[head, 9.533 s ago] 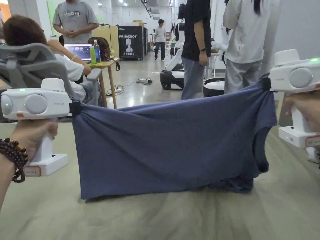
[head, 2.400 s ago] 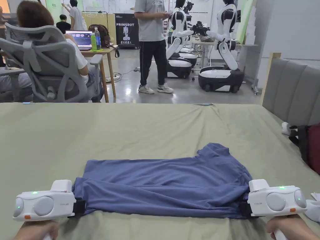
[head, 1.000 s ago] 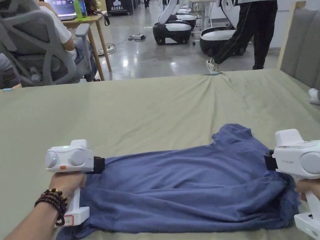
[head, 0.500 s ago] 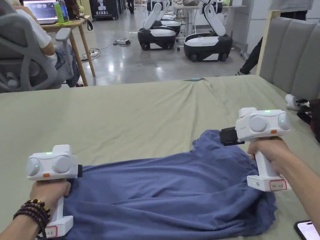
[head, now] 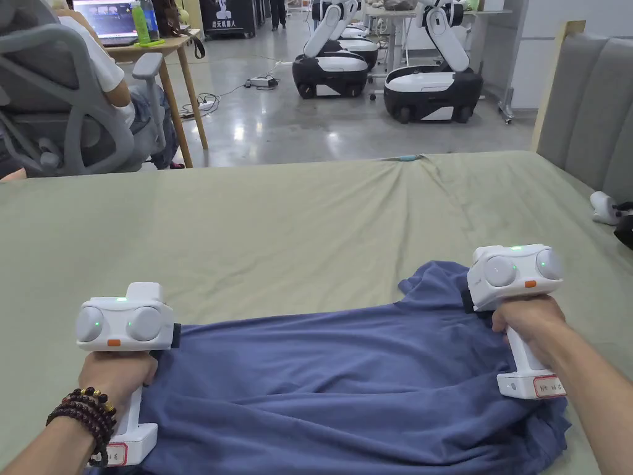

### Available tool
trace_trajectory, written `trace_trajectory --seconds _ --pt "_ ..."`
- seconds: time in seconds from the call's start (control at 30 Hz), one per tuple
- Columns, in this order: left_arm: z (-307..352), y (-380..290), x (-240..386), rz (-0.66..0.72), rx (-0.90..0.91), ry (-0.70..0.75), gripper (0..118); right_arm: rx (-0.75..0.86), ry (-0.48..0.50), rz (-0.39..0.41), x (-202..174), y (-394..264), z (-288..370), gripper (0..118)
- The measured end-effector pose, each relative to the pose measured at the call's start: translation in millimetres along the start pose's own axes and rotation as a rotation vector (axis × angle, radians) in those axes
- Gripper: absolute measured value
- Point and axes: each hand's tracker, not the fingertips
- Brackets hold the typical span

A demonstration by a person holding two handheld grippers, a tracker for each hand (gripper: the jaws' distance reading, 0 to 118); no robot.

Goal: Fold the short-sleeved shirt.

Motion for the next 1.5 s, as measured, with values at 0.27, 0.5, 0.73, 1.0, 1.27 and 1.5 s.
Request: trace_trajectory --seconds 0.27,0.5,0.73,1.0,1.27,1.5 --pt "89.6 -10.8 -30.1 0.047 0.087 -0.052 1 0.118 0.059 -0.012 29.5 -8.2 42.1 0" --pt "165.7 -58.2 -49.8 0.033 0.135 -0.067 1 0.176 0.048 -0.01 42.3 -77.0 134.9 0" --pt "192.4 -116.5 -50.0 0.007 0.077 -0.086 1 0.115 0.088 0.08 48.7 -138.5 141.7 0" --pt "164.1 -162.6 -34.6 -0.039 -0.044 -0.062 1 -0.05 0.058 0.238 34.6 -182.8 92.2 0" --pt "147.0 -165.0 -31.0 -0.055 -0.027 -0.059 3 -0.045 -0.028 0.297 16.6 -198.4 75.1 2" --pt "165.7 -157.5 -42.3 -0.033 0.01 -0.101 44 0.037 -0.023 0.18 25.9 -195.1 109.8 46"
